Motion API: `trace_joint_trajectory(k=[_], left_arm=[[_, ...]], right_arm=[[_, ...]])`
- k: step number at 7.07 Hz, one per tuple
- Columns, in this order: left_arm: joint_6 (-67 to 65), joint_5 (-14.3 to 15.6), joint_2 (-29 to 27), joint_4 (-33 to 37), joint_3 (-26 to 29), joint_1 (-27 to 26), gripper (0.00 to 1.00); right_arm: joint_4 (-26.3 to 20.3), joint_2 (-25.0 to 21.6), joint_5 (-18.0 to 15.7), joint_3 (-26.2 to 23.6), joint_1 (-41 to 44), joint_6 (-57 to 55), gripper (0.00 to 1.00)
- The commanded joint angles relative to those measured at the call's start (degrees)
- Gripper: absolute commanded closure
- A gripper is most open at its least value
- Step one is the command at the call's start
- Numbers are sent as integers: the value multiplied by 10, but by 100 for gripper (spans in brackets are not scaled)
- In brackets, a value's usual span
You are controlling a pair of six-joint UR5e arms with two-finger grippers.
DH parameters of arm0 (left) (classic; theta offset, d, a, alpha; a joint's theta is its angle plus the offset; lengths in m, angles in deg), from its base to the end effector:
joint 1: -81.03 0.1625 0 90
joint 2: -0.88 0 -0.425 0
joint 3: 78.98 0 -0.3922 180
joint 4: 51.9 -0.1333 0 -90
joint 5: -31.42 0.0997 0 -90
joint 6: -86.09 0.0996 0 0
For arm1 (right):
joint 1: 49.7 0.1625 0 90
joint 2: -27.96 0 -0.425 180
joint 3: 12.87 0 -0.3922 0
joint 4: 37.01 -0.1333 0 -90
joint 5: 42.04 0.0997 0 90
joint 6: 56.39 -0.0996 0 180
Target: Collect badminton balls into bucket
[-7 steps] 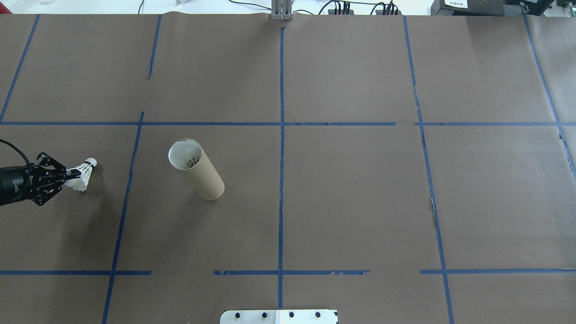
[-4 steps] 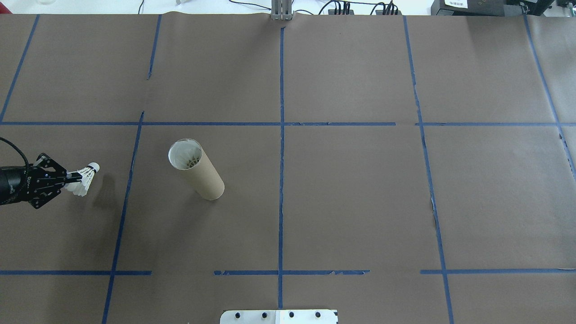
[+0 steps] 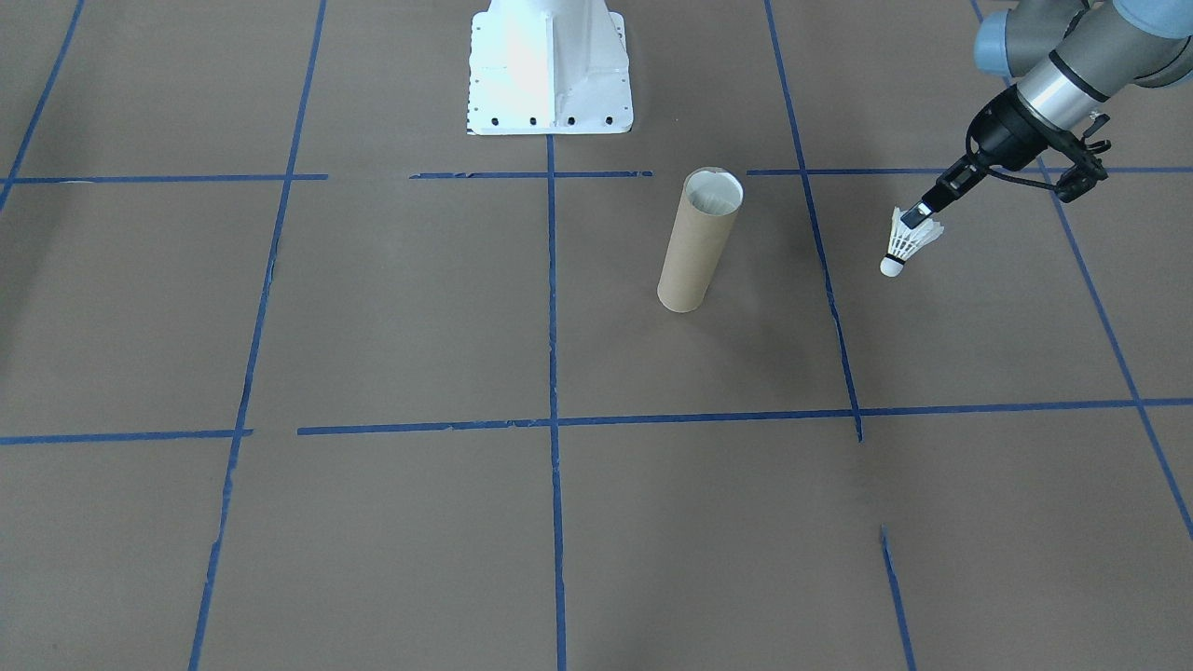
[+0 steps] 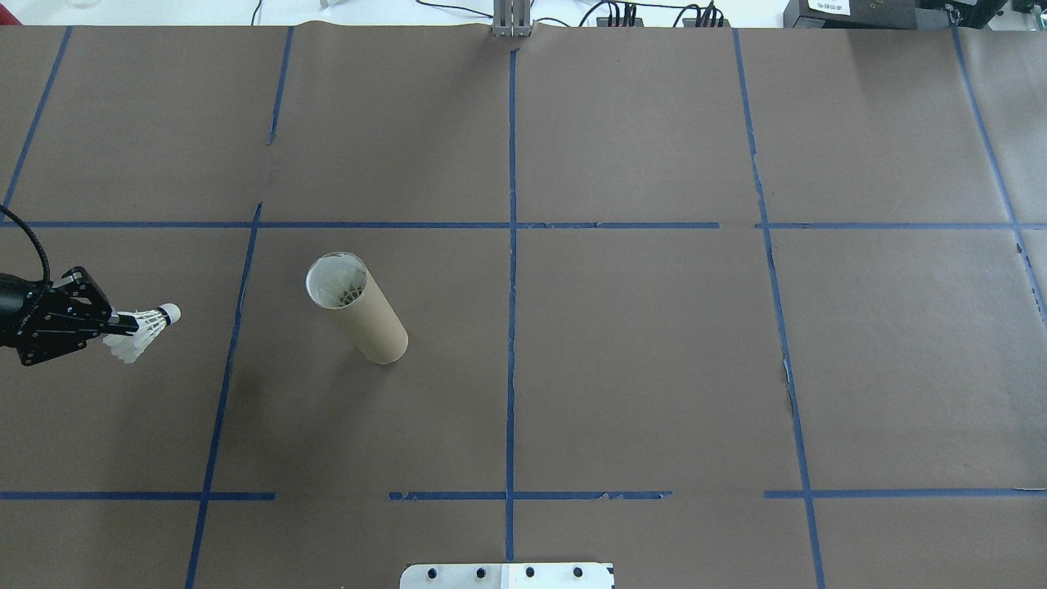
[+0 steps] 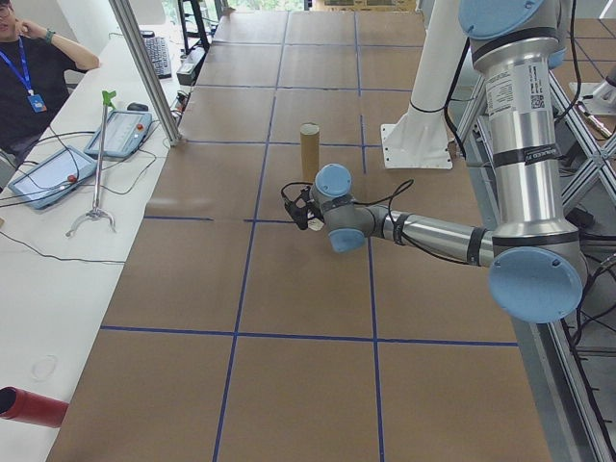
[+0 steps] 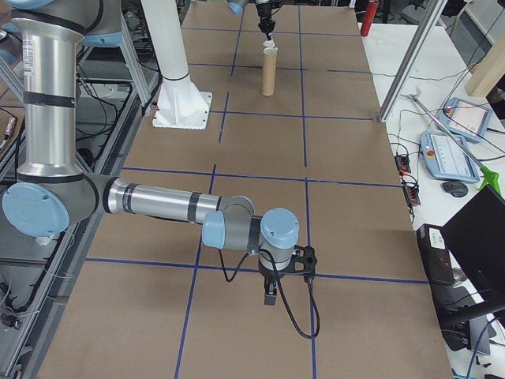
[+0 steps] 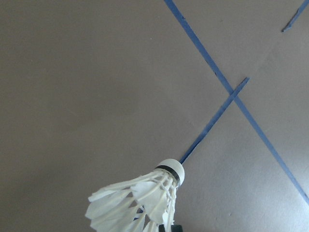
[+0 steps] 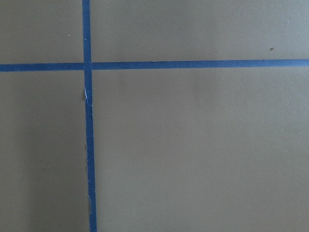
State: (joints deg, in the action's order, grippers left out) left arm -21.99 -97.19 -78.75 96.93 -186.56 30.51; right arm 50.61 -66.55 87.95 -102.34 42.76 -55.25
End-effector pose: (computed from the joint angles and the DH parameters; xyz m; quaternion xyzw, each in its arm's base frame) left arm 0.2148 -0.3727 0.4718 -0.1225 0.5712 -0.2971 0.7552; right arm 0.0887 -0.4499 0.7015 -0.0111 -0.3424 0.0188 0.9393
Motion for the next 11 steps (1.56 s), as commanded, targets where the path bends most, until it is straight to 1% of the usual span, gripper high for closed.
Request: trace_joint_trajectory(k=[1,2,3,4,5,6,7,8,9,10,11], left_arm=[[12,-49,-11,-44,-35,-2,100],[13,-49,-38,-97,-52,-1,100],[21,-48,-72,-139,-54,-1,100],[70,-47,-87,-187,-64,-1,100],[120,-47,-87,-230,-83,-1,100],[183,-45,-87,-308,-113,-2,100],[242,-40,-88,-401,-153,-3,100],[291,-31,-96,-489,-189,-16,100],[330,-24,-147,-611,-215,-28,100],[340,-10,-230,-730,-219,-30,100],[342,19,-316,-850,-216,-33,100]], right_arm=[[0,0,0,0,0,0,0],[0,0,0,0,0,0,0],[0,0,0,-1,0,0,0],[0,-1,0,0,0,0,0],[0,-1,0,-1,0,0,0],[0,0,1,0,0,0,0],[0,-1,0,0,0,0,0],[0,0,0,-1,0,0,0],[0,-1,0,0,0,0,0],[0,0,0,0,0,0,0],[0,0,0,0,0,0,0]])
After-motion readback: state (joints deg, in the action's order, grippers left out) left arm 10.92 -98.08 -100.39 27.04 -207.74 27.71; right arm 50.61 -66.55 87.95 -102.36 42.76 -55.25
